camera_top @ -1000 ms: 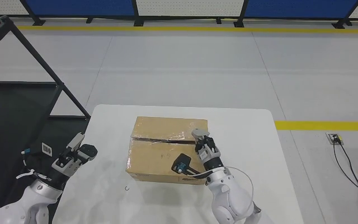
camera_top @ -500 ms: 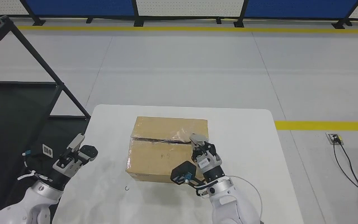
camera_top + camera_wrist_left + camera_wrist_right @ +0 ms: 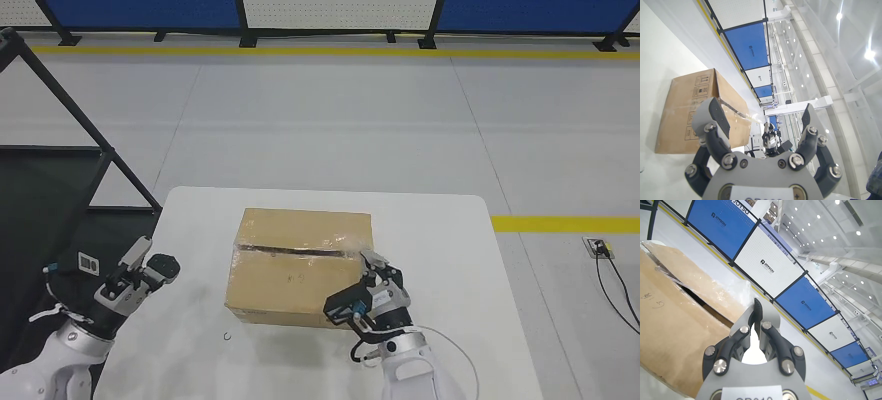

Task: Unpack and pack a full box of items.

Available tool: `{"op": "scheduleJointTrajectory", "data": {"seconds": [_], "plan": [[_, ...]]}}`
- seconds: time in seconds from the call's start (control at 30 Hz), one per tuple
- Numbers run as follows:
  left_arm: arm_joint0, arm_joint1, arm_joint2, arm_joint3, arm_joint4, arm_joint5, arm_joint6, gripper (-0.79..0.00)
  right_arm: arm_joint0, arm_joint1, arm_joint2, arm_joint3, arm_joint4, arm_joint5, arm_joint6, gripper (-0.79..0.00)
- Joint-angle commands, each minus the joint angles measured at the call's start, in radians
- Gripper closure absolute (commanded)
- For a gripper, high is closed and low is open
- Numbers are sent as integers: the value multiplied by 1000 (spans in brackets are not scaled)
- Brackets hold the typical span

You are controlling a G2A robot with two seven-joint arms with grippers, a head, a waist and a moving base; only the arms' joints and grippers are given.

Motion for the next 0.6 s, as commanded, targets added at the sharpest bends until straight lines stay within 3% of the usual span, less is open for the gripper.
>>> {"op": "scheduleJointTrajectory", "data": {"seconds": [0.0, 0.1, 0.57], "plan": [[-17, 3, 13, -1, -2, -8, -23, -785, -4, -2, 6, 7, 13, -4, -2, 0], [-44, 9, 29, -5, 11, 2, -49, -785, 0, -3, 8, 15, 7, -29, 16, 0], [-29, 13, 23, 17, 6, 5, -69, -785, -9, -3, 14, 14, 11, -29, 10, 0]]}}
